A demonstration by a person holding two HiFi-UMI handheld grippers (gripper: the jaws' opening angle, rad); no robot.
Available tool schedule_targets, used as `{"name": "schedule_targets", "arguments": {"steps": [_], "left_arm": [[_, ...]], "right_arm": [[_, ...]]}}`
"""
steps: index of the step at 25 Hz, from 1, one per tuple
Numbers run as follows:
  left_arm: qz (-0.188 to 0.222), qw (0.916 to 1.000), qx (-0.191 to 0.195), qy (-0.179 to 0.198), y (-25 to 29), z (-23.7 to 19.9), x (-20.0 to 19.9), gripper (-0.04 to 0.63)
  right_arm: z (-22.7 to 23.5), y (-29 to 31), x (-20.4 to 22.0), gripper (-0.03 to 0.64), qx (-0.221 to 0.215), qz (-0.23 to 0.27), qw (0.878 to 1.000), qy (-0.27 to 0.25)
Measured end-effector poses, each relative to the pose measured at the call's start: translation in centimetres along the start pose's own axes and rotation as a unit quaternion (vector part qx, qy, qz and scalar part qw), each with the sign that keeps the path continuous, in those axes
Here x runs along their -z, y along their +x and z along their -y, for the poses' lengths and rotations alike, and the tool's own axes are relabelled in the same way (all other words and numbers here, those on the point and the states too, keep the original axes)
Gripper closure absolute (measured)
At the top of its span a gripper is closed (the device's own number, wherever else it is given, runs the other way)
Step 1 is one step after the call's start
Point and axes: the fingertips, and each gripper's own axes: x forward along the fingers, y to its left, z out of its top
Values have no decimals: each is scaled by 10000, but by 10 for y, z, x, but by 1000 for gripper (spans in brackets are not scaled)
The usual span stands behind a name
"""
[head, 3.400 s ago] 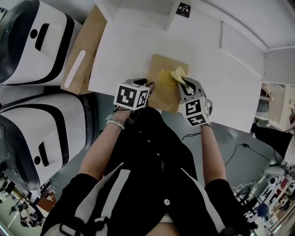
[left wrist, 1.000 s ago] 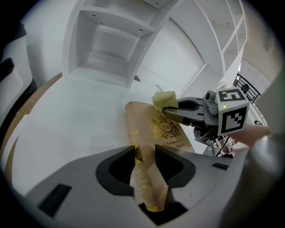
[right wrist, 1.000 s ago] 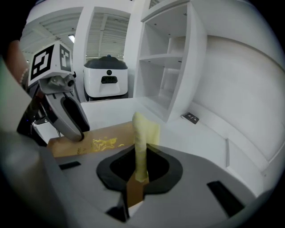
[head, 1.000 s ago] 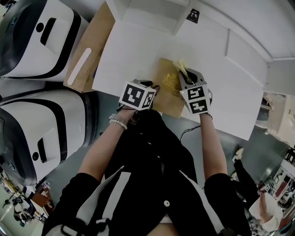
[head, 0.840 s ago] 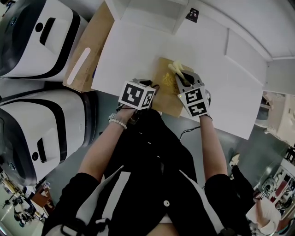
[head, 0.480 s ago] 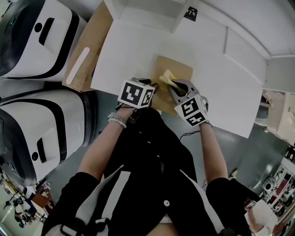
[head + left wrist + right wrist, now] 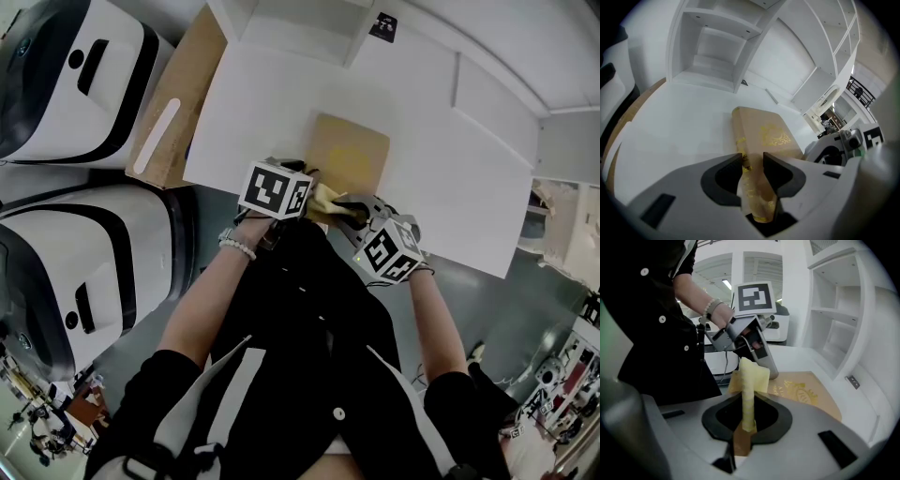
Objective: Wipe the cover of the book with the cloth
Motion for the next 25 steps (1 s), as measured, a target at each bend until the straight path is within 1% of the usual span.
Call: {"name": "schedule_targets", "arguments": {"steps": [5, 8, 10, 12, 14, 16, 19, 21, 25], "left_arm": [[-3, 10000, -36, 80, -1, 0, 0, 456], [0, 10000, -19, 61, -1, 0, 0, 456], [-7, 10000, -7, 59, -1, -1, 0, 457], [-12, 10000, -1, 64, -1, -1, 0, 457], [-11, 10000, 4, 57, -1, -1, 0, 457], [-8, 10000, 8, 55, 0, -1, -1, 457], [-23, 10000, 16, 65, 0, -1, 0, 457], [-35, 10000, 26, 69, 0, -1, 0, 457], [-33, 10000, 37, 76, 0, 0, -1, 457]], "right_arm": [[-26, -2, 1, 581, -632, -83, 9979, -95], [-35, -8, -4, 581, -965, 11, 9953, 123], [-30, -14, -9, 581, -977, 155, 9945, 352], [-13, -21, -14, 581, -739, 325, 9944, 675], [15, -27, -16, 581, -241, 486, 9935, 1004], [48, -33, -17, 581, 318, 629, 9887, 1320], [93, -39, -17, 581, 1059, 804, 9751, 1776], [119, -40, -16, 581, 1468, 851, 9647, 2016], [157, -35, -11, 581, 2046, 712, 9487, 2301]]}}
